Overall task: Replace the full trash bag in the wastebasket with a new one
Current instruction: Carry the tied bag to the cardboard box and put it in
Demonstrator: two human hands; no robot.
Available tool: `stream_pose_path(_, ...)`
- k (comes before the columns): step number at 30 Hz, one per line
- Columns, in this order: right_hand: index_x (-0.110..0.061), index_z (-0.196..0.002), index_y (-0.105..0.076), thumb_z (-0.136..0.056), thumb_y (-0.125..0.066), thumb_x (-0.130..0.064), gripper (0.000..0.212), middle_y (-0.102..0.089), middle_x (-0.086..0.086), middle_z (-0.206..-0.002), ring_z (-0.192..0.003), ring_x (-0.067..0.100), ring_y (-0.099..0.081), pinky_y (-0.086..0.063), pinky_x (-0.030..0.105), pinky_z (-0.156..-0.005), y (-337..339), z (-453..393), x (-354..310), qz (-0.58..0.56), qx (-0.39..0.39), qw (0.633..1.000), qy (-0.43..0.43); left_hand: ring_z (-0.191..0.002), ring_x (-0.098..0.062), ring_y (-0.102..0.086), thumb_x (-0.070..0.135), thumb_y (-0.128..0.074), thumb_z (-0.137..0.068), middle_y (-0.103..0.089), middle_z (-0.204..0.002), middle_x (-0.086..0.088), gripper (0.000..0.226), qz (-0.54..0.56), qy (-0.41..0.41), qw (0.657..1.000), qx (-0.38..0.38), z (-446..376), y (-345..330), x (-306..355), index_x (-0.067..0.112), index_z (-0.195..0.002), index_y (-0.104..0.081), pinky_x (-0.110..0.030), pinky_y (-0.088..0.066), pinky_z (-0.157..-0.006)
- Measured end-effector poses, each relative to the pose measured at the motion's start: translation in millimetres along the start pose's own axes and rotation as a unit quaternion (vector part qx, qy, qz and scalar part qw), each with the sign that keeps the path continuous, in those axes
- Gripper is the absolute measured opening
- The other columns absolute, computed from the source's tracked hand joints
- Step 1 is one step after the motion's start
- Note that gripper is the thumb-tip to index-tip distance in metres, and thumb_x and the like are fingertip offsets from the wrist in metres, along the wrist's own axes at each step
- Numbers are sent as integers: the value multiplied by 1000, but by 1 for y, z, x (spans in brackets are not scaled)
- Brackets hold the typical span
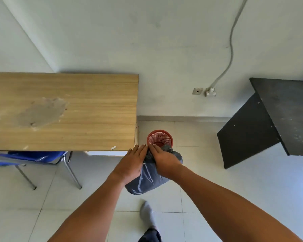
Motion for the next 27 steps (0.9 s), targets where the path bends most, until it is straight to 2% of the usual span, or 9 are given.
stream_pose_path(3, -11, -160, -7, -92, -52, -4, 82, -23, 12, -162, -122, 33, -58, -56, 41, -87, -18, 14, -44, 23, 1, 999, 34, -150, -37, -32, 11, -60, -95, -33, -163, -15, 73, -7, 42, 999, -5, 55, 1, -6, 5, -159, -26, -48, -35, -120)
stream_pose_path(6, -9, -160, -8, -93, -51, -5, 80, -23, 13, -163, -130, 33, -52, -51, 40, -97, -39, 25, -93, 26, -14, 997, 74, -149, -37, -34, 11, -62, -94, -34, -163, -14, 73, -3, 85, 996, 8, 110, 9, -20, 6, -158, -29, -47, -37, -118)
stream_pose_path(9, -11, -160, -9, -92, -54, -6, 82, -26, 11, -161, -125, 31, -55, -51, 39, -95, -58, 27, -146, 34, -39, 992, 113, -149, -36, -35, 14, -65, -93, -34, -163, -13, 75, -1, 132, 991, 11, 166, 14, -42, 8, -158, -29, -49, -39, -117)
stream_pose_path(13, -15, -160, -6, -92, -55, -6, 85, -23, 7, -162, -120, 31, -57, -51, 40, -91, -83, 16, -223, 49, -72, 985, 148, -154, -32, -25, 19, -66, -95, -27, -166, -10, 79, 6, 184, 983, 24, 237, 30, -86, 11, -160, -22, -48, -33, -121)
stream_pose_path(16, -12, -160, -5, -91, -55, -10, 85, -27, 10, -160, -116, 33, -58, -49, 41, -94, -97, -2, -294, 80, -72, 975, 193, -151, -32, -31, 19, -69, -92, -34, -163, -10, 78, 1, 217, 975, 50, 290, 50, -132, 10, -158, -28, -46, -35, -120)
stream_pose_path(20, -14, -160, -6, -90, -54, -13, 85, -34, 10, -156, -106, 32, -62, -51, 42, -88, -114, -31, -391, 103, -83, 963, 234, -144, -32, -44, 17, -68, -90, -47, -155, -11, 70, -1, 246, 966, 75, 359, 75, -199, 10, -153, -38, -46, -41, -115)
stream_pose_path(23, -13, -160, -11, -89, -57, -12, 85, -40, 11, -154, -110, 34, -62, -51, 42, -95, -125, -60, -468, 114, -85, 955, 260, -130, -31, -57, 14, -70, -87, -57, -143, -13, 63, -9, 251, 964, 87, 408, 102, -254, 8, -145, -47, -43, -50, -107)
stream_pose_path(27, -12, -159, -17, -87, -58, -10, 83, -46, 12, -149, -117, 34, -59, -51, 44, -98, -143, -102, -573, 106, -88, 954, 267, -122, -28, -59, 15, -69, -87, -57, -139, -11, 60, -18, 273, 958, 81, 471, 137, -341, 9, -143, -48, -41, -52, -102)
Point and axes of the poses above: each hand's wrist, its own z-axis away from the middle knuckle, its own y-axis out of the back of the hand, x = y × z, the point moved 9 cm from there along -z, towards the middle knuckle
